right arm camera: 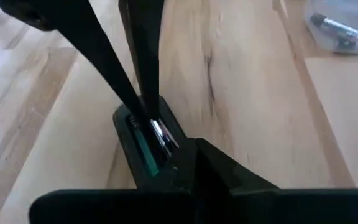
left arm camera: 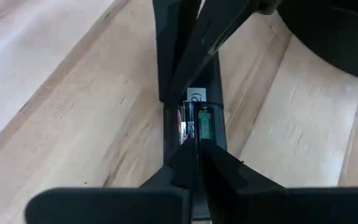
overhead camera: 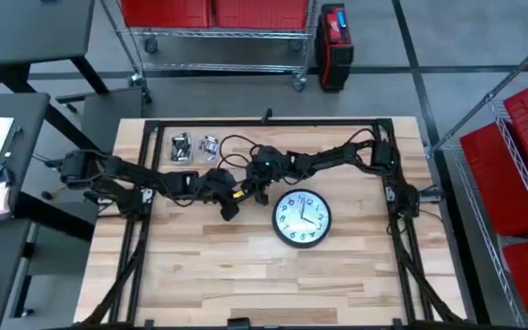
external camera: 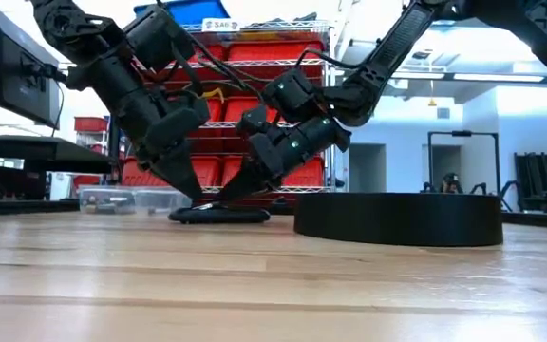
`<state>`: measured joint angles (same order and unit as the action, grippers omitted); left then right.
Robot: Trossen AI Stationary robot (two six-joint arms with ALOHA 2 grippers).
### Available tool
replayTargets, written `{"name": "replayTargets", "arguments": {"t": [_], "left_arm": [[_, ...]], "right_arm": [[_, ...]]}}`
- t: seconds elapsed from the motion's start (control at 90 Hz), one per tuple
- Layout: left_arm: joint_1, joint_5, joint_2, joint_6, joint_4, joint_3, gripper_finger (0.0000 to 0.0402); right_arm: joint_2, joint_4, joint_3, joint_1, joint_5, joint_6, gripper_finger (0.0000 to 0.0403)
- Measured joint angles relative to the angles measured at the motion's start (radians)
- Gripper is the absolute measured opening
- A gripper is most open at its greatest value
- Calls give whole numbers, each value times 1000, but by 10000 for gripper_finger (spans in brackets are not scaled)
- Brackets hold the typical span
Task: Insert battery
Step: Insert the silver battery into the remote
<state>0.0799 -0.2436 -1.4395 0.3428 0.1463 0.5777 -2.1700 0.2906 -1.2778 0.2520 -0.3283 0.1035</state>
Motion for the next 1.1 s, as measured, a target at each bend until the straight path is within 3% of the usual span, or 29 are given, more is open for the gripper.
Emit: {"name": "replayTargets", "arguments": {"t": [0.378, 0.7, 1.1], "left_arm": [[0, -2, 0, 16, 1, 0, 4], [0, -4, 0, 18, 3, 0, 3], [0, -3, 0, 10, 5, 0, 3]], "right_arm": [[-2, -24, 1, -51, 22, 11, 0], [-2, -29, -21, -22, 70, 10, 0], [90, -184, -7, -12, 67, 53, 0]]}}
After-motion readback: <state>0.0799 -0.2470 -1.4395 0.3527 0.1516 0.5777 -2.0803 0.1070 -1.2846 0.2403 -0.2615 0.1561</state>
